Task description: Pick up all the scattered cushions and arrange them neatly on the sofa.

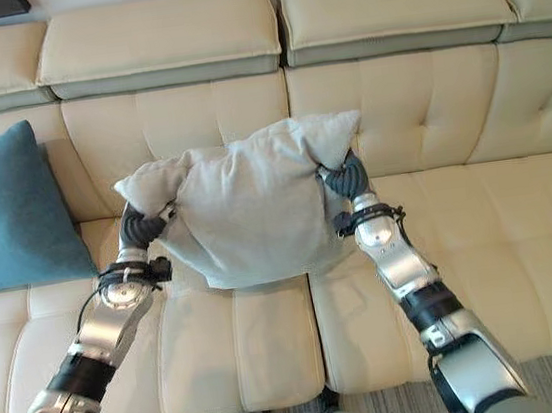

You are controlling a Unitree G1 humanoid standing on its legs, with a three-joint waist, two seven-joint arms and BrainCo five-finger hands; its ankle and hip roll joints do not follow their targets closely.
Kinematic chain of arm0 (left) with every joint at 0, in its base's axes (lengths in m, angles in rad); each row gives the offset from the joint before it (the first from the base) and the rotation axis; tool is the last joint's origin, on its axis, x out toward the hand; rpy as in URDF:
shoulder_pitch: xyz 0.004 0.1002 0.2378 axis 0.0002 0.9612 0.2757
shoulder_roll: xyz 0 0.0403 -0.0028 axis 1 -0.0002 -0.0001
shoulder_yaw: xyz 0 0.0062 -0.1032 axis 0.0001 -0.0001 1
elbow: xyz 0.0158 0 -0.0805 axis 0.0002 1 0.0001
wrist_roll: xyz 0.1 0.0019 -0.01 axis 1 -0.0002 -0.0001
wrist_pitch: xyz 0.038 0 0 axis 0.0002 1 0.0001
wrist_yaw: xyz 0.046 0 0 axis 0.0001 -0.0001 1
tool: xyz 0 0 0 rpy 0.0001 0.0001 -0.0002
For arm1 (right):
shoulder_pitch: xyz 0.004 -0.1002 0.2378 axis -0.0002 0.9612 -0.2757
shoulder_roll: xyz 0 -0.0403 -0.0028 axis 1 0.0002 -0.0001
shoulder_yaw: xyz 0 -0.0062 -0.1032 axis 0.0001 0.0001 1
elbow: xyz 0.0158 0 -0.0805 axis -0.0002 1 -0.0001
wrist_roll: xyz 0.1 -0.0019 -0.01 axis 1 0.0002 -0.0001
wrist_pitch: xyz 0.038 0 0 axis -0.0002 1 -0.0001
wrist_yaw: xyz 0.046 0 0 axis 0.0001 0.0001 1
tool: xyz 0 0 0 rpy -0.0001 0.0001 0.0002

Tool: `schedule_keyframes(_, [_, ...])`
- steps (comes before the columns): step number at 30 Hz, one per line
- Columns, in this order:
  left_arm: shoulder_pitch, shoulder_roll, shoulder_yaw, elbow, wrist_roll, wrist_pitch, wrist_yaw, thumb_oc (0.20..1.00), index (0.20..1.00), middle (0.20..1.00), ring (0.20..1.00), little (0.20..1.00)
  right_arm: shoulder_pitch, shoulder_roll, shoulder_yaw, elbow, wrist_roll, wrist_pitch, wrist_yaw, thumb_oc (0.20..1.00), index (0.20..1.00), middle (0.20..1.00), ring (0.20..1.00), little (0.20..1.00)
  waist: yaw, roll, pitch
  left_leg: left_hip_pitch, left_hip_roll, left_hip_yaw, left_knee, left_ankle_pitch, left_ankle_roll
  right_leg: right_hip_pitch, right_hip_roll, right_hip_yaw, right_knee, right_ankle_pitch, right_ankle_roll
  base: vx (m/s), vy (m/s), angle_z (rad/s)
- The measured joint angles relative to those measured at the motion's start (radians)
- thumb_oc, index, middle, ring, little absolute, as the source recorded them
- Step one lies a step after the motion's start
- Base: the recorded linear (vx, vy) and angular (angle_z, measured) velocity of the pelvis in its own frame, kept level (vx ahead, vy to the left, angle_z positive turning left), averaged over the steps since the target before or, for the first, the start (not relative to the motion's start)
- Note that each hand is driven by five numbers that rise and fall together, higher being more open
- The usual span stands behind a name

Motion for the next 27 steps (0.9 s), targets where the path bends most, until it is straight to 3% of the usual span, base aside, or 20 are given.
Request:
schedule_keyframes(1, [-0.037,-0.003,-0.013,0.025,-0.001,0.001,0.003,0.2,0.2,0.2,0.2,0.2,-0.034,-0.003,0.0,0.025,0.0,0.009,-0.011,0.2,0.2,0.2,0.2,0.2,0.0,0.005,0.003,-0.018,0.002,-0.001,-0.003,0.006,-0.001,-0.02,0.003,0.0,0.0,0.007,-0.001,-0.07,0.005,-0.04])
schedule_keyframes(2, [-0.053,-0.007,-0.012,0.023,-0.002,-0.002,0.01,0.379,0.379,0.379,0.379,0.379,-0.054,-0.008,-0.001,0.029,0.0,0.012,-0.029,0.2,0.2,0.2,0.2,0.2,-0.005,0.011,0.006,-0.041,0.004,0.002,-0.007,0.016,-0.003,-0.047,0.005,0.002,0.0,0.015,-0.004,-0.06,-0.007,-0.05])
schedule_keyframes(3, [-0.053,-0.011,-0.013,0.025,-0.002,-0.002,0.011,1.0,1.0,1.0,1.0,1.0,-0.056,-0.01,-0.001,0.029,0.0,0.012,-0.036,0.492,0.492,0.492,0.492,0.492,-0.006,0.016,0.011,-0.044,0.005,0.004,-0.015,0.022,-0.003,-0.054,0.006,0.004,0.0,0.017,-0.005,-0.09,0.005,-0.08])
schedule_keyframes(4, [-0.06,-0.016,-0.023,0.052,-0.003,-0.01,0.012,1.0,1.0,1.0,1.0,1.0,-0.056,-0.014,-0.002,0.039,0.0,0.013,-0.045,1.0,1.0,1.0,1.0,1.0,-0.008,0.024,0.016,-0.048,0.007,0.008,-0.021,0.028,-0.006,-0.061,0.007,0.008,0.0,0.019,-0.004,-0.1,0.008,-0.09])
schedule_keyframes(8, [-0.126,-0.014,-0.047,0.162,-0.023,-0.021,-0.01,1.0,1.0,1.0,1.0,1.0,-0.085,-0.033,0.008,0.132,0.01,0.024,-0.064,1.0,1.0,1.0,1.0,1.0,-0.008,0.058,0.036,-0.088,0.011,0.018,-0.037,0.045,-0.013,-0.116,0.012,0.02,0.0,0.035,-0.01,-0.05,0.006,-0.09])
schedule_keyframes(12, [-0.208,-0.004,-0.054,0.222,-0.053,-0.023,-0.033,1.0,1.0,1.0,1.0,1.0,-0.118,-0.039,0.006,0.197,0.064,0.021,-0.069,1.0,1.0,1.0,1.0,1.0,-0.011,0.063,0.045,-0.112,0.018,0.017,-0.037,0.049,-0.014,-0.139,0.018,0.022,0.0,0.04,-0.015,-0.01,-0.008,-0.03])
schedule_keyframes(16, [-0.24,0.066,-0.034,0.225,-0.058,-0.032,-0.05,1.0,1.0,1.0,1.0,1.0,-0.179,-0.072,0.008,0.226,0.12,0.015,-0.061,1.0,1.0,1.0,1.0,1.0,-0.012,0.066,0.047,-0.113,0.028,0.017,-0.037,0.049,-0.014,-0.14,0.028,0.021,0.0,0.04,-0.015,0.01,-0.005,0.0])
schedule_keyframes(20, [-0.121,0.091,0.084,0.152,-0.103,-0.055,-0.052,1.0,1.0,1.0,1.0,1.0,-0.143,-0.093,-0.03,0.172,0.171,0.011,-0.037,1.0,1.0,1.0,1.0,1.0,-0.011,0.064,0.049,-0.099,0.034,0.017,-0.037,0.049,-0.014,-0.124,0.034,0.017,0.0,0.04,-0.015,0.05,-0.01,0.03])
schedule_keyframes(22, [0.027,0.085,0.172,0.05,-0.122,-0.065,-0.051,1.0,1.0,1.0,1.0,1.0,-0.024,-0.089,-0.088,0.054,0.183,0.005,-0.021,1.0,1.0,1.0,1.0,1.0,-0.009,0.057,0.061,-0.065,0.034,0.017,-0.037,0.048,-0.015,-0.089,0.035,0.013,0.0,0.038,-0.014,0.06,0.0,0.05])
schedule_keyframes(25, [0.14,0.087,0.202,0.035,-0.122,-0.062,-0.056,1.0,1.0,1.0,1.0,1.0,0.071,-0.089,-0.126,0.02,0.188,-0.002,-0.009,1.0,1.0,1.0,1.0,1.0,-0.006,0.054,0.062,-0.05,0.034,0.013,-0.038,0.046,-0.017,-0.07,0.035,0.001,0.0,0.028,-0.009,0.04,0.014,0.1])
schedule_keyframes(27, [0.284,0.063,0.277,-0.058,-0.121,-0.066,-0.079,1.0,1.0,1.0,1.0,1.0,0.238,-0.076,-0.224,-0.121,0.172,-0.017,0.009,1.0,1.0,1.0,1.0,1.0,-0.003,0.049,0.064,-0.051,0.034,0.007,-0.038,0.043,-0.022,-0.067,0.035,-0.004,0.0,0.025,-0.009,0.03,0.029,0.12])
